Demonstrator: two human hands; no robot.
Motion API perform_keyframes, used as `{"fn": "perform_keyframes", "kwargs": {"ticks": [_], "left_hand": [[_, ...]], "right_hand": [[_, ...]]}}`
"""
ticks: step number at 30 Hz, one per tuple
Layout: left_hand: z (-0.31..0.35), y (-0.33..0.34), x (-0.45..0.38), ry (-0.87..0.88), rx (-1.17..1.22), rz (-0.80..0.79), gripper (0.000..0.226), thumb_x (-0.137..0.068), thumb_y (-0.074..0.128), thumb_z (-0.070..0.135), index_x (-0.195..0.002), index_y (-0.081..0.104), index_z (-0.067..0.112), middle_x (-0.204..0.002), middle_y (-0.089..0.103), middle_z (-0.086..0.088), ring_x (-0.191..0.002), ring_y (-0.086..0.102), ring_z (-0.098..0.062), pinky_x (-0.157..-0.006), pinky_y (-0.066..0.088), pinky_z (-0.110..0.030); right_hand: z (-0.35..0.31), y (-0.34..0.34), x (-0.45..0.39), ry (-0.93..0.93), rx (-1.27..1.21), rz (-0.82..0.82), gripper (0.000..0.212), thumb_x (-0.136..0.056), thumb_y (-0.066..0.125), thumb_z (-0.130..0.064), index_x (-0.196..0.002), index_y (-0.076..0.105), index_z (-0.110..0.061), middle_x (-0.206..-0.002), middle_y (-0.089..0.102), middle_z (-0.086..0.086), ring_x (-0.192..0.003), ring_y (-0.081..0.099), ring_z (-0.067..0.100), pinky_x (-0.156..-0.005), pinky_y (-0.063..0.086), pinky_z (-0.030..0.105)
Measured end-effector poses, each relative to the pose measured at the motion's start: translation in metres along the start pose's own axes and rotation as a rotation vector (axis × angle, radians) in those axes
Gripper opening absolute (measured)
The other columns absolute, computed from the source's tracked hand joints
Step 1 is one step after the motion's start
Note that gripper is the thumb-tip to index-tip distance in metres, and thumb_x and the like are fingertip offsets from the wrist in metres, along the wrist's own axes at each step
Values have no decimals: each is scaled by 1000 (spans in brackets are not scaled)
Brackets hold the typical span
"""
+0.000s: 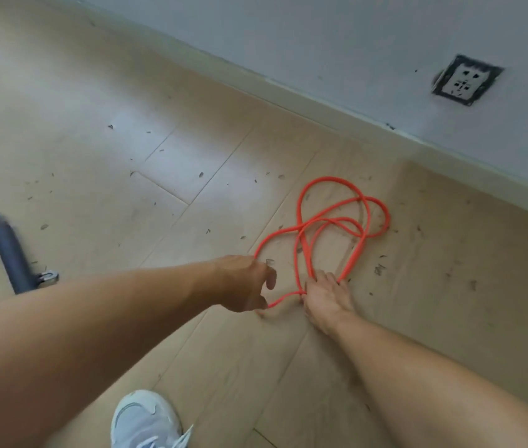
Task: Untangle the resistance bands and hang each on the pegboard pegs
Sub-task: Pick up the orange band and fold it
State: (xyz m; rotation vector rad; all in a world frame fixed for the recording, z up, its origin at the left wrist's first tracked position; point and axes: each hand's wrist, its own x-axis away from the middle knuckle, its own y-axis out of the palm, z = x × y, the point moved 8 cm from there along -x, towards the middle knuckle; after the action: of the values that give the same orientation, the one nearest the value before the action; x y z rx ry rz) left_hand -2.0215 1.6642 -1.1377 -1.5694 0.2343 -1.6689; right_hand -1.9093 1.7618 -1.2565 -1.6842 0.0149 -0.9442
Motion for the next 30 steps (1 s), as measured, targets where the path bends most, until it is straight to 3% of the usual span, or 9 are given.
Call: {"fn": "perform_keyframes", "kwargs": {"ticks": [7, 11, 14, 18, 21, 23, 25, 27, 30], "left_hand": [[9, -22, 52, -22, -48, 104, 55, -95, 66, 37, -145, 46, 23, -136, 61, 1, -126, 57, -25, -101, 47, -34], [-3, -65, 98, -106, 47, 311, 62, -95, 68, 36, -149, 40, 22, -145, 54, -1, -127, 56, -23, -101, 47, -34], [-5, -99, 134, -136, 141, 456, 68, -91, 72, 38, -148, 40, 22, -146, 53, -2, -127, 55, -22, -102, 47, -34], [20, -142, 174, -59, 288, 615, 81, -80, 82, 45, -148, 43, 23, -144, 54, 2, -128, 54, -20, -102, 45, -30], [49, -158, 202, 45, 430, 640, 79, -73, 87, 48, -141, 51, 29, -135, 58, 9, -125, 55, -14, -103, 45, -29], [63, -161, 216, 117, 534, 670, 57, -73, 88, 45, -122, 64, 31, -119, 68, 10, -111, 63, -12, -98, 53, -33], [63, -157, 223, 137, 639, 751, 36, -76, 86, 44, -101, 72, 23, -95, 75, 4, -86, 68, -13, -79, 58, -32], [57, -145, 227, 109, 697, 790, 37, -78, 84, 44, -93, 71, 12, -77, 68, -1, -67, 58, -14, -61, 47, -29], [50, -127, 228, 111, 762, 698, 35, -82, 83, 39, -88, 68, 7, -75, 68, -3, -70, 63, -18, -69, 51, -35]], "right_hand": [[-8, -65, 28, -121, -296, -104, 37, -107, 40, -38, -131, 59, -16, -137, 60, 15, -131, 54, 36, -107, 43, 40], [-8, -154, 65, -227, -286, -34, 33, -101, 47, -44, -101, 65, -16, -103, 69, 12, -97, 64, 32, -84, 50, 40], [-2, -219, 105, -264, -285, 58, 29, -98, 49, -37, -81, 57, -14, -78, 61, 5, -71, 53, 24, -64, 41, 36], [-5, -297, 176, -359, -350, 206, 25, -99, 49, -28, -75, 50, -18, -69, 52, -3, -58, 43, 15, -57, 35, 32], [-12, -334, 222, -428, -355, 289, 35, -102, 52, -35, -70, 50, -20, -62, 45, -9, -53, 38, 10, -50, 32, 25], [-16, -343, 241, -472, -398, 308, 37, -103, 54, -38, -70, 54, -22, -60, 48, -11, -50, 40, 6, -49, 34, 18], [-19, -343, 250, -503, -461, 333, 35, -102, 56, -38, -71, 59, -23, -60, 53, -12, -52, 45, 4, -53, 39, 19], [-24, -338, 254, -534, -538, 334, 34, -102, 58, -37, -72, 63, -23, -63, 59, -12, -58, 53, 5, -60, 45, 24], [-34, -326, 252, -546, -601, 252, 29, -103, 58, -40, -83, 70, -23, -79, 69, -3, -69, 65, 9, -68, 54, 26]]}}
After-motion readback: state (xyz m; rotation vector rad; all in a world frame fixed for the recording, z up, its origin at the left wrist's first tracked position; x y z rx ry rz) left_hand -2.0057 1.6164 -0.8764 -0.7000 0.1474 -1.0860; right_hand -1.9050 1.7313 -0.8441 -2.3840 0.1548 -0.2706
